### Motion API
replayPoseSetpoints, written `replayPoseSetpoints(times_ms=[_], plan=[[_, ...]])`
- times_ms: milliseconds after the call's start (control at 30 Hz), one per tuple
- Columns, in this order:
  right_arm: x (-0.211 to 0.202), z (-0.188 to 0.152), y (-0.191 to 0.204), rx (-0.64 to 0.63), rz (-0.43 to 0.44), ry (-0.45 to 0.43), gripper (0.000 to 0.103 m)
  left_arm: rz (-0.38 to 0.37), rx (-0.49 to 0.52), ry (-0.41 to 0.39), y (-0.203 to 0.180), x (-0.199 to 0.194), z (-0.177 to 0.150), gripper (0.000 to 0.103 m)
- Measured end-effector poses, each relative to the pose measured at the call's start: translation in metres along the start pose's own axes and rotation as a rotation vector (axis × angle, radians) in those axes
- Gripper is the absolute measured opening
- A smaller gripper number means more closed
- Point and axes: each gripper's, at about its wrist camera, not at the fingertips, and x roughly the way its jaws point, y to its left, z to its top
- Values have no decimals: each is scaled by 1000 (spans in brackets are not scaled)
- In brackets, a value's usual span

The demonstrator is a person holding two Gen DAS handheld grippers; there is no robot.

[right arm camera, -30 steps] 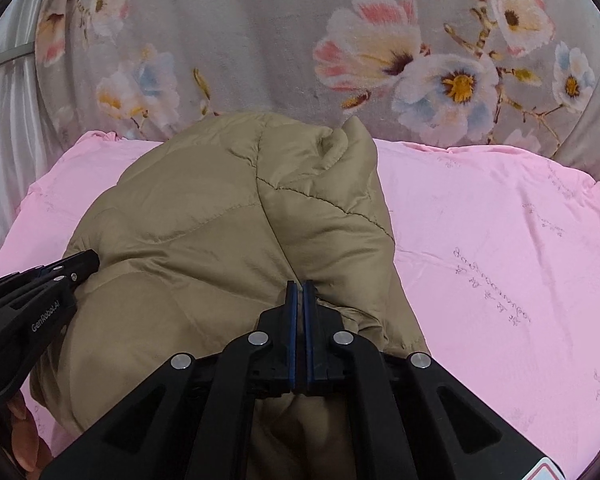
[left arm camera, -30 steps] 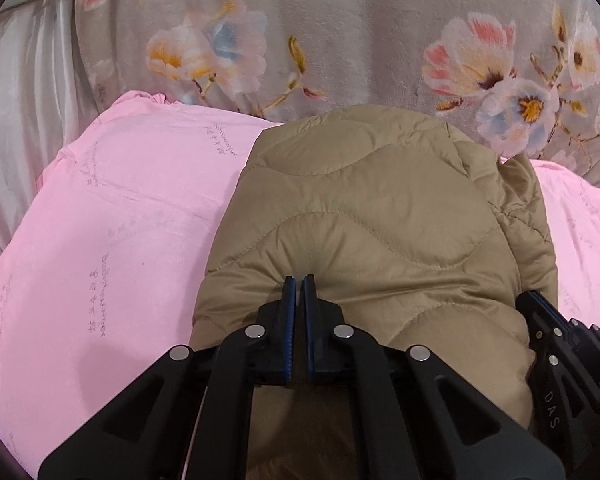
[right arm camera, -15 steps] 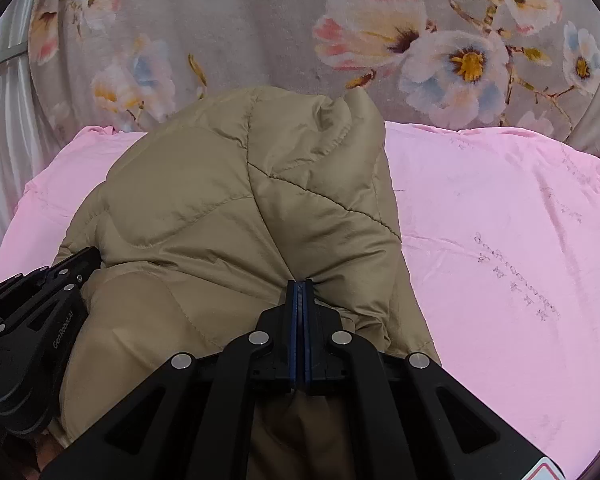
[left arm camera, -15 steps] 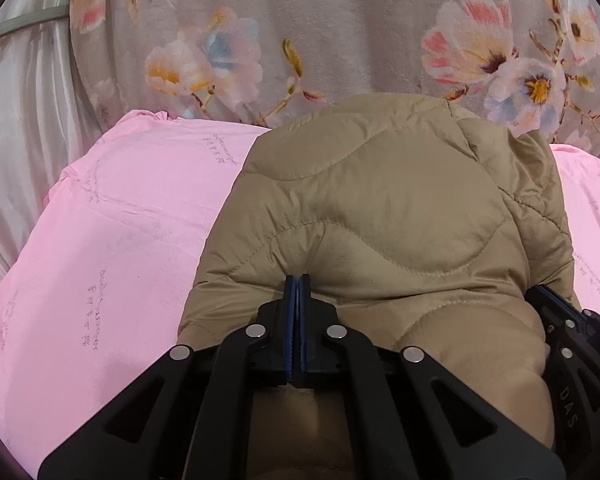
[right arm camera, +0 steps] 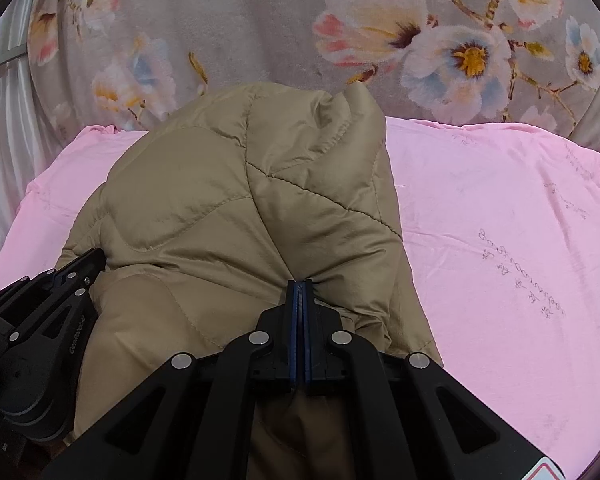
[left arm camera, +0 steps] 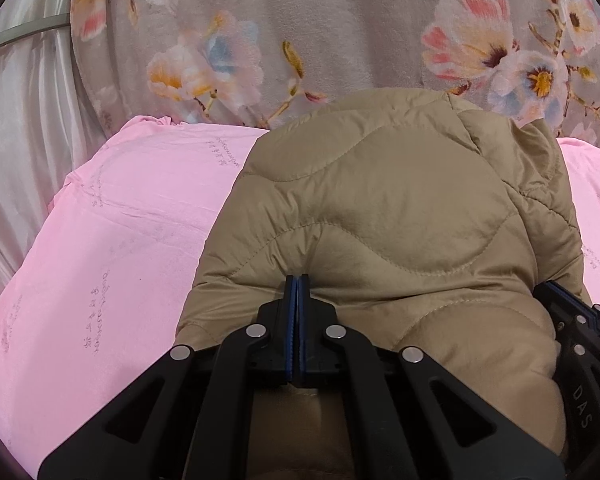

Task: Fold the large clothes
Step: 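Fold the lifted jacket over onto itself and press it with both grippers, then open both grippers and withdraw them from the folded jacket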

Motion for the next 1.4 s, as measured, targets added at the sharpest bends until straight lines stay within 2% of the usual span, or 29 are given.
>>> replayPoseSetpoints(times_ms=[367, 533, 567, 633, 700, 767, 833, 933, 1100, 1233, 1267, 1333, 1400], plan=[[-1, 1, -1, 3, 4, -1, 1, 2, 1, -4, 1, 0, 0, 0], [-14, -1, -1, 12, 9, -14, 2, -27, -37, -35, 10, -10, -1, 1], [-23, -3, 0, 6, 5, -14, 4, -36, -46, -40, 12, -16, -3, 4], [-42, -11, -1, 3, 9, -21, 8, -49, -52, -66, 13, -36, -12, 17], [-63, -23, -1, -8, 19, -25, 13, -59, -48, -87, 9, -54, -19, 43], [-74, -34, 1, -37, 4, -16, 14, -70, -44, -106, 6, -74, -31, 52], [-81, -45, 5, -67, -19, -6, 15, -63, -38, -109, 3, -86, -39, 52], [-79, -56, 5, -84, -41, 22, 15, -65, -66, -66, 7, -93, -49, 53], [-66, -57, -2, -53, -13, 75, 15, -59, -62, -8, 9, -85, -55, 54], [-80, -60, -4, -46, -20, 60, 15, -69, -69, -14, 10, -91, -59, 54], [-89, -64, -3, -47, -19, 46, 17, -80, -77, -11, 12, -93, -62, 54], [-107, -75, -3, -49, -23, 16, 30, -95, -89, -1, 15, -101, -69, 56], [-119, -87, -3, -53, -28, 12, 56, -98, -98, 14, 16, -107, -77, 66]])
